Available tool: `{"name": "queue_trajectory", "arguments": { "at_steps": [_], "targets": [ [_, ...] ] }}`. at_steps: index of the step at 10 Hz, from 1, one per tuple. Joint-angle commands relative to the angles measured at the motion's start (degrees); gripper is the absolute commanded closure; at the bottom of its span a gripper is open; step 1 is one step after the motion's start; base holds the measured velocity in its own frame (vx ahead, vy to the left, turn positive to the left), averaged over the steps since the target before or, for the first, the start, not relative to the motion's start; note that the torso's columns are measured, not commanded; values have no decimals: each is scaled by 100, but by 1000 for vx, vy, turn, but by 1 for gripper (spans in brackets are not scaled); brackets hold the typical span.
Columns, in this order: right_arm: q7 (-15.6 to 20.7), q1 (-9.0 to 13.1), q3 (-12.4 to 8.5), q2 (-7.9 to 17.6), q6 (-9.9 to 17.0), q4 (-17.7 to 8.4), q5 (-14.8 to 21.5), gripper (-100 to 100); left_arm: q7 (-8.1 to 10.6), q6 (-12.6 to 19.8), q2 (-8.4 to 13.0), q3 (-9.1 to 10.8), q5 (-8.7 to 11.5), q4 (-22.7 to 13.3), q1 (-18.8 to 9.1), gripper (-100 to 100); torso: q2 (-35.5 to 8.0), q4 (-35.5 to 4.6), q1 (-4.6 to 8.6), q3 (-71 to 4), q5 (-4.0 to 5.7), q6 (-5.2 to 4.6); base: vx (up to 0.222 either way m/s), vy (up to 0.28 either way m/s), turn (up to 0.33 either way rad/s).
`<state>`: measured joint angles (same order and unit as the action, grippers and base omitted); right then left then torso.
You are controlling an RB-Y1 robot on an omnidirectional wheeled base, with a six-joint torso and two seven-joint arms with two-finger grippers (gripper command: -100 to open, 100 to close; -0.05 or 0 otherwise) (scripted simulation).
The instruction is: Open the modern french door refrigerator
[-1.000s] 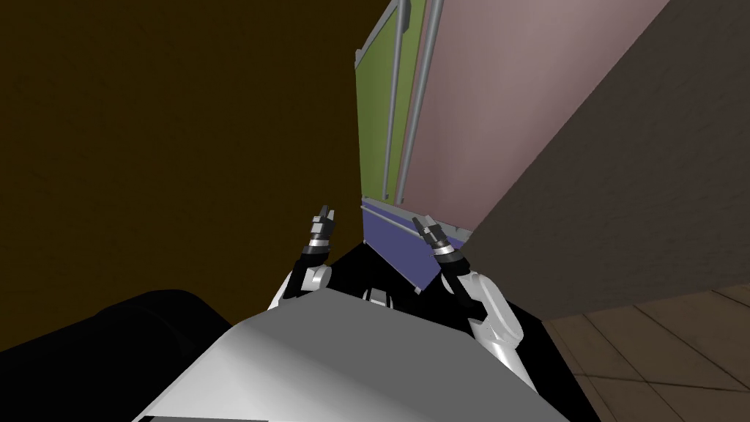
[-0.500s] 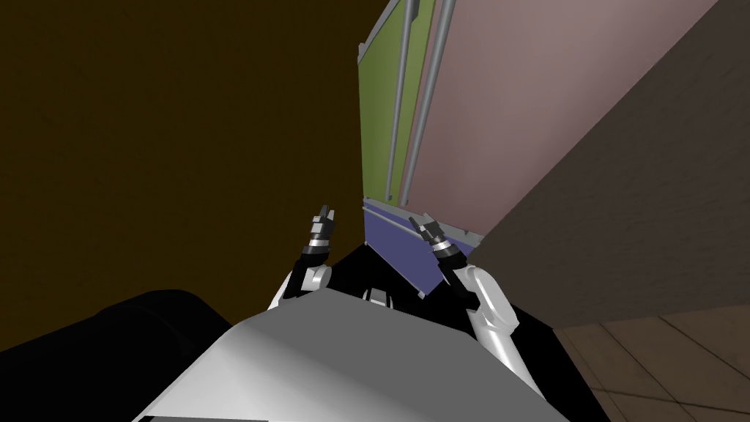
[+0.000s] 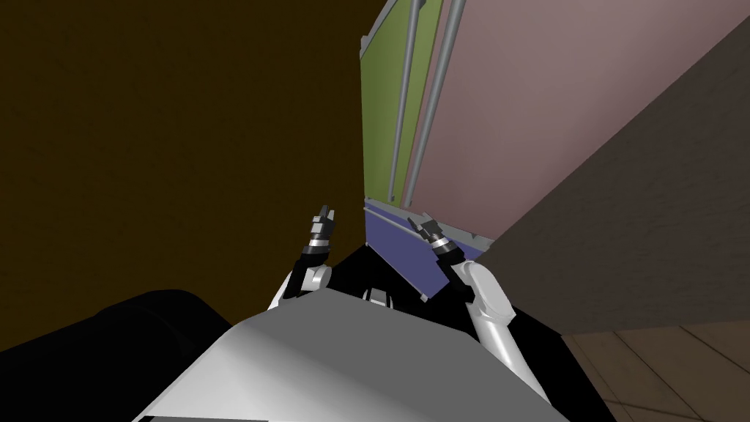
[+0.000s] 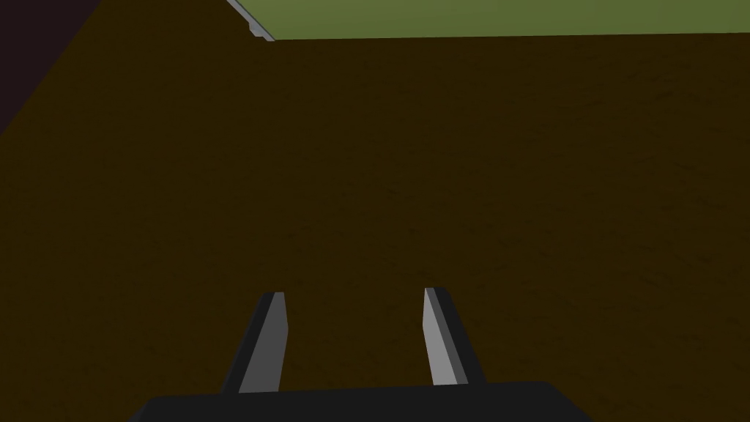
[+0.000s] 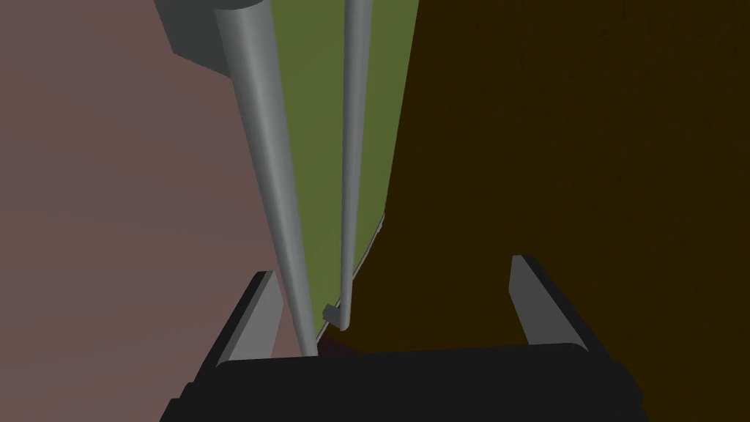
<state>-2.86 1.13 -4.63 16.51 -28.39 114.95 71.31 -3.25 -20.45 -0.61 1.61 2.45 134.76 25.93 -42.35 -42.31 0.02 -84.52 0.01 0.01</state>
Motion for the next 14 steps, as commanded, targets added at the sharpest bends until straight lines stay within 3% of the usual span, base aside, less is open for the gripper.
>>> {"name": "queue_trajectory", "arguments": {
  "at_steps": [1, 14],
  "targets": [
    [-48, 184, -53, 129, -52, -137, 432, -100, 0, 0, 0, 0, 0, 0, 0, 0, 7, 3, -5, -5, -2, -1, 42, 49, 25],
    [-129, 816, -258, 706, -291, -677, 2521, -100, 0, 0, 0, 0, 0, 0, 0, 0, 5, 2, -3, -4, -1, 0, 37, 30, 17]
  ]
}}
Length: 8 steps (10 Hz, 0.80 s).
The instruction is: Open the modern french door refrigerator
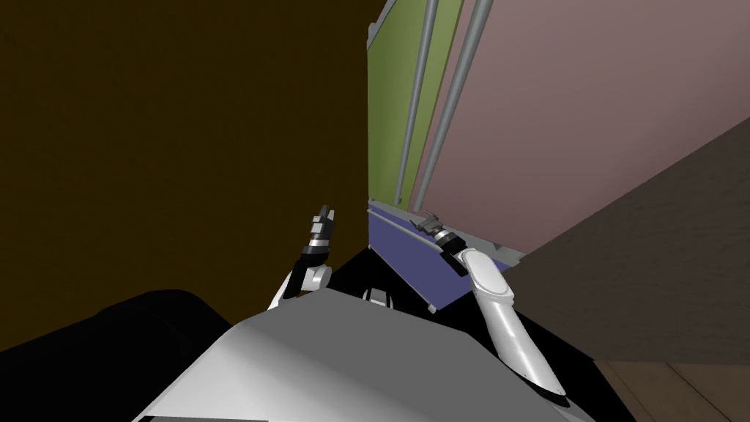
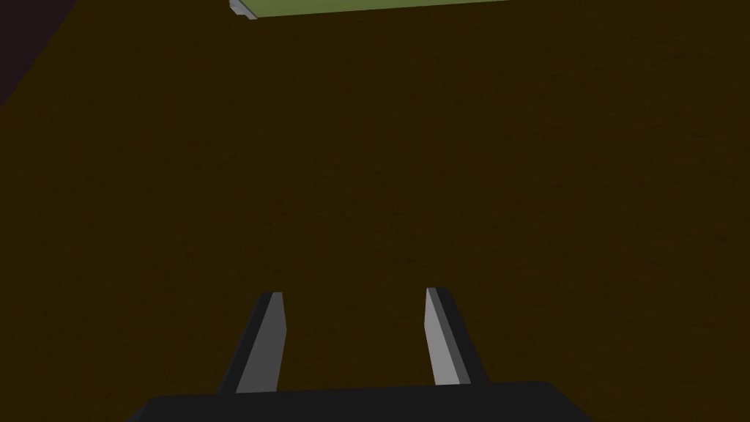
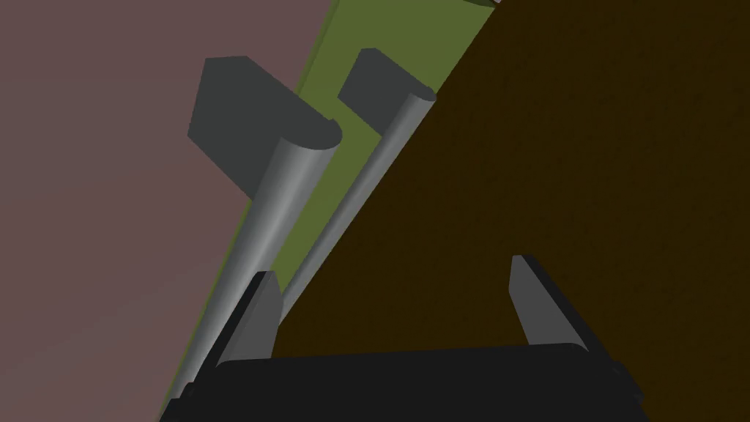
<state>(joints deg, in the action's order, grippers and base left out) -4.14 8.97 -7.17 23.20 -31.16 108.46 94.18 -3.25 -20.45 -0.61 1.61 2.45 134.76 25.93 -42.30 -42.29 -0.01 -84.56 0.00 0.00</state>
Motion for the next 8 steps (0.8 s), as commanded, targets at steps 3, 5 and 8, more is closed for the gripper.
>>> {"name": "queue_trajectory", "arguments": {
  "at_steps": [3, 5, 8],
  "targets": [
    [-22, 198, -64, 248, -88, -159, 722, -100, 0, 0, 0, 0, 0, 0, 0, 0, 2, 1, 2, -1, 0, -1, 32, 25, 17],
    [-31, 273, -91, 350, -122, -214, 1007, -100, 0, 0, 0, 0, 0, 0, 0, 0, -1, 0, 3, 0, 1, -1, 28, 17, 17],
    [-49, 405, -138, 543, -182, -303, 1477, -100, 0, 0, 0, 0, 0, 0, 0, 0, 2, 1, -2, -2, -1, -1, 36, 31, 13]
  ]
}}
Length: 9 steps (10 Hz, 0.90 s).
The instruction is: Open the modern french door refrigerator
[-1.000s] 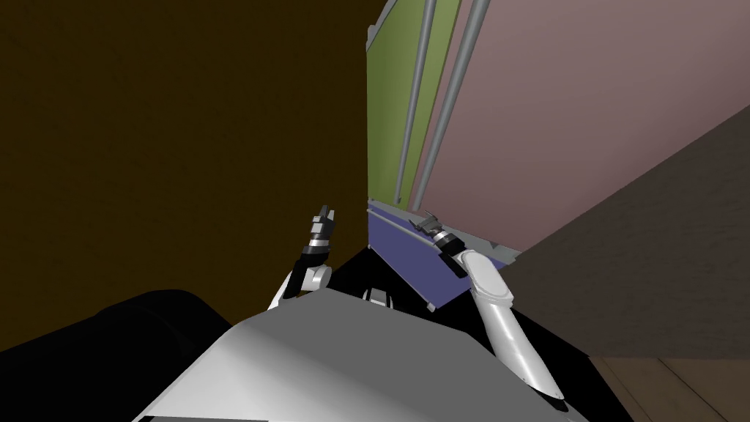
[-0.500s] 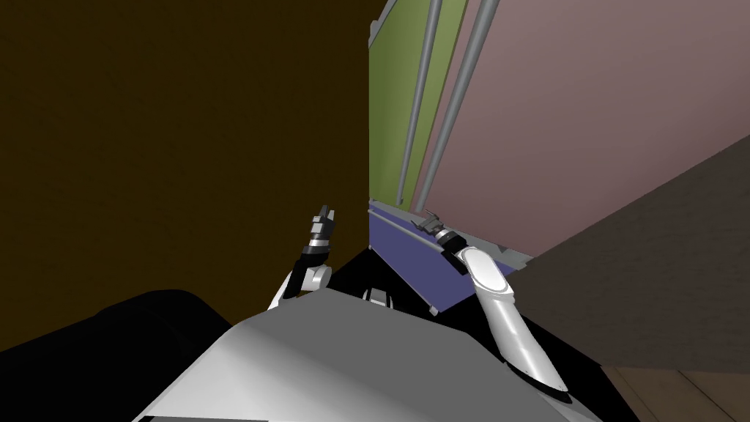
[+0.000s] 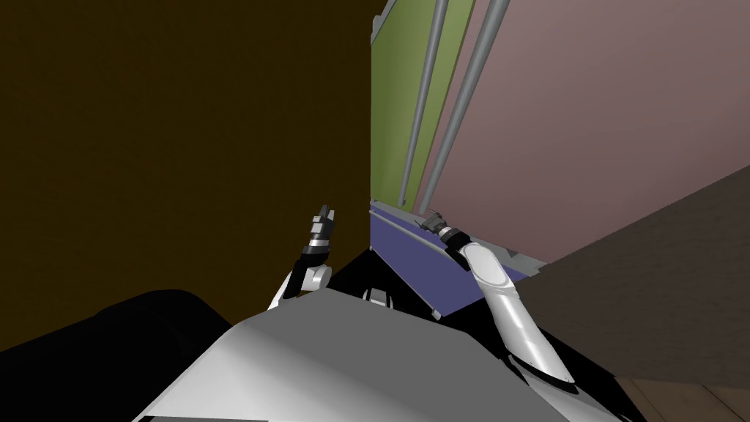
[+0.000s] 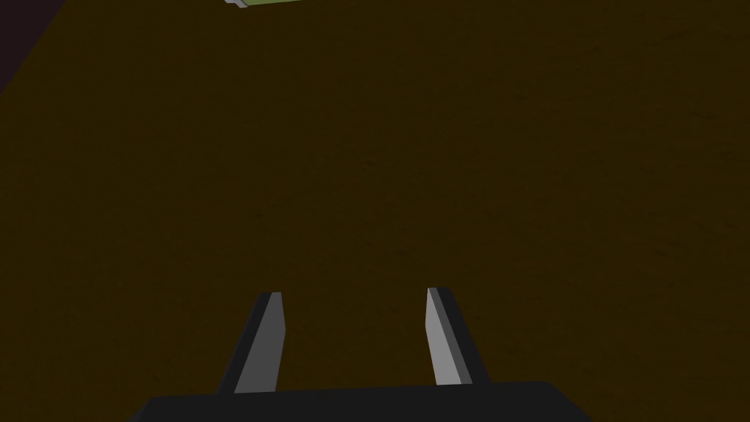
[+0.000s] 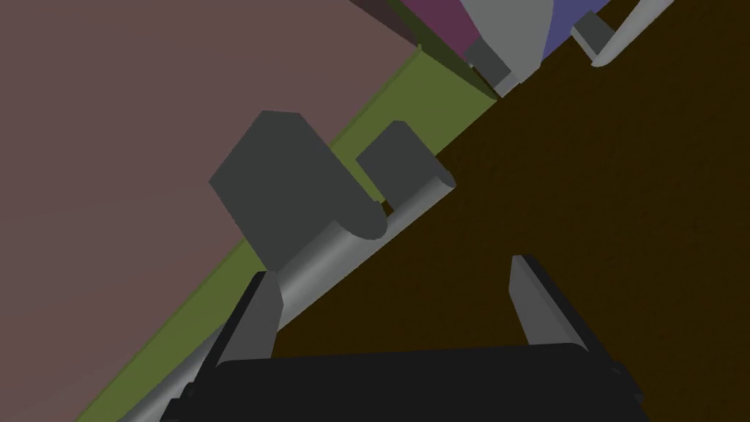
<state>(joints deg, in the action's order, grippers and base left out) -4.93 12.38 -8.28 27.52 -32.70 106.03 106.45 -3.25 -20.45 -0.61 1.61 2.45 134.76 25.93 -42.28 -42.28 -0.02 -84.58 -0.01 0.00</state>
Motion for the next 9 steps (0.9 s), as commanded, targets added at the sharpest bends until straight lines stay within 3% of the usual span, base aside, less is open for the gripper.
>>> {"name": "queue_trajectory", "arguments": {
  "at_steps": [1, 5, 7, 8, 9],
  "targets": [
    [23, 120, -47, 199, -53, -95, 438, -100, 0, 0, 0, 0, 0, 0, 0, 0, 5, -1, 5, -4, 0, 6, 27, 29, 10],
    [-4, 273, -97, 443, -119, -173, 940, -100, 0, 0, 0, 0, 0, 0, 0, 0, 28, 7, -8, -20, -5, 19, 39, 26, 12],
    [-32, 259, -102, 414, -121, -150, 922, -100, 0, 0, 0, 0, 0, 0, 0, 0, 8, 5, -3, -6, -1, 10, 7, 1, -7],
    [-31, 259, -105, 414, -118, -148, 921, 100, 0, 0, 0, 0, 0, 0, 0, 0, 5, 4, 0, -3, 1, 9, 6, -5, -14],
    [19, 301, 41, 383, -172, -16, 800, 100, 0, 0, 0, 0, 0, 0, 0, 0, 8, 19, -1, -3, 6, 11, -105, -143, 72]
  ]
}}
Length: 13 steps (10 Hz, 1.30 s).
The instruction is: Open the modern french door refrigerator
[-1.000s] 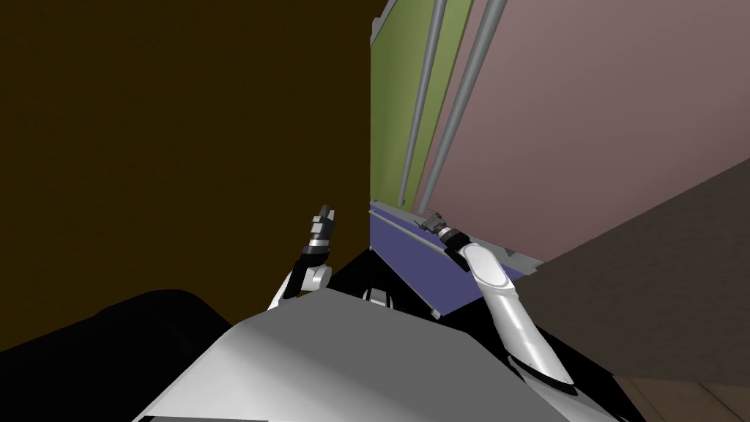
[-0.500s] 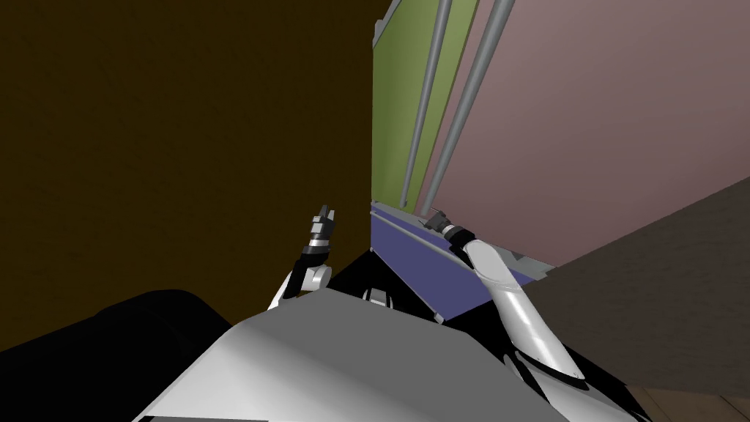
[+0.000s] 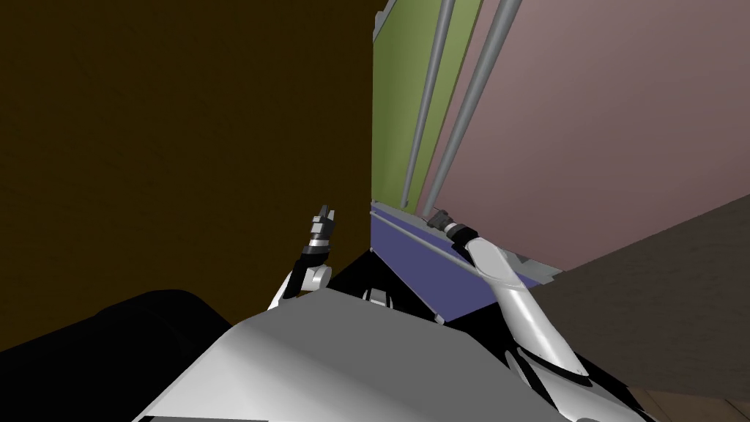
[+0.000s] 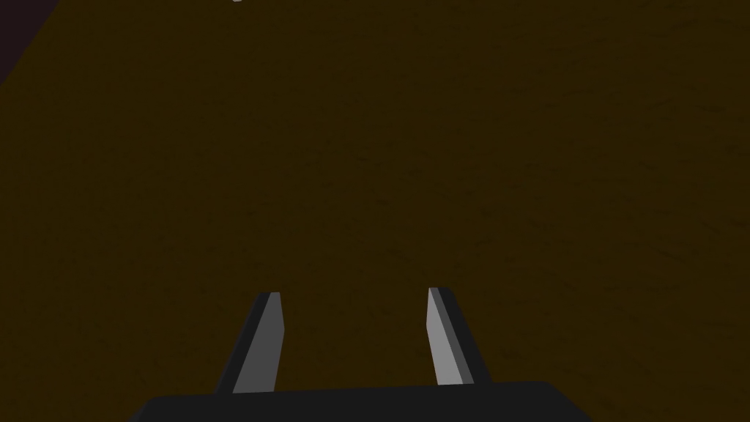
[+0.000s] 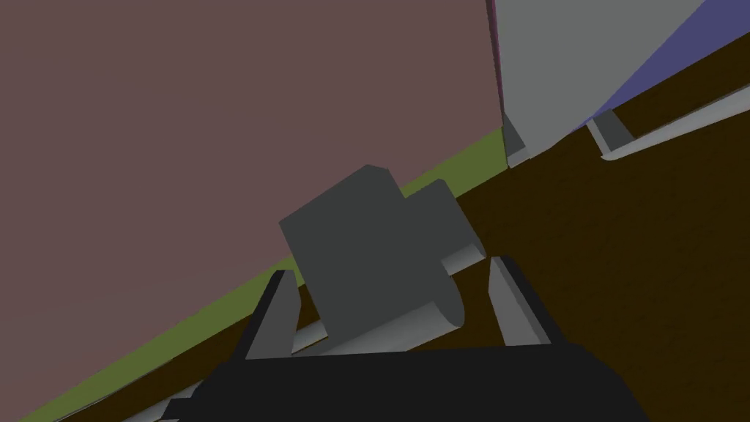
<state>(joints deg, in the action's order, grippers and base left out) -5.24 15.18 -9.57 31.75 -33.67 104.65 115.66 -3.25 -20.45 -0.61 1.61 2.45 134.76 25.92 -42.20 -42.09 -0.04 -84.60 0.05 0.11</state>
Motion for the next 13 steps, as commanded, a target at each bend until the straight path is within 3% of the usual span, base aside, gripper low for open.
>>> {"name": "queue_trajectory", "arguments": {
  "at_steps": [1, 9, 10, 11, 13],
  "targets": [
    [50, 21, 171, -40, -75, 122, -121, 100, 0, 0, 1, 1, 0, 0, -2, 0, -19, 10, 18, 10, 8, 24, -153, -178, 144],
    [250, 107, 853, -202, -374, 612, -607, 100, 0, 1, 1, 1, 0, -1, -2, 0, 18, 9, 6, -11, 1, -3, -172, -154, 119],
    [307, 96, 794, -200, -282, 562, -605, 100, 0, 1, 1, 1, 0, -1, -2, 0, 19, 7, -2, -12, -1, -3, -106, -63, 41],
    [382, 114, 999, -237, -387, 663, -769, 100, 0, 0, 0, 0, 0, -1, -1, 0, 49, -3, -15, -32, -9, -19, -95, -153, 123],
    [457, 138, 1166, -265, -461, 749, -923, 100, 0, 0, 2, 1, 0, -1, -2, 0, 26, 5, 7, -19, -5, 17, -140, -271, 191]
  ]
}}
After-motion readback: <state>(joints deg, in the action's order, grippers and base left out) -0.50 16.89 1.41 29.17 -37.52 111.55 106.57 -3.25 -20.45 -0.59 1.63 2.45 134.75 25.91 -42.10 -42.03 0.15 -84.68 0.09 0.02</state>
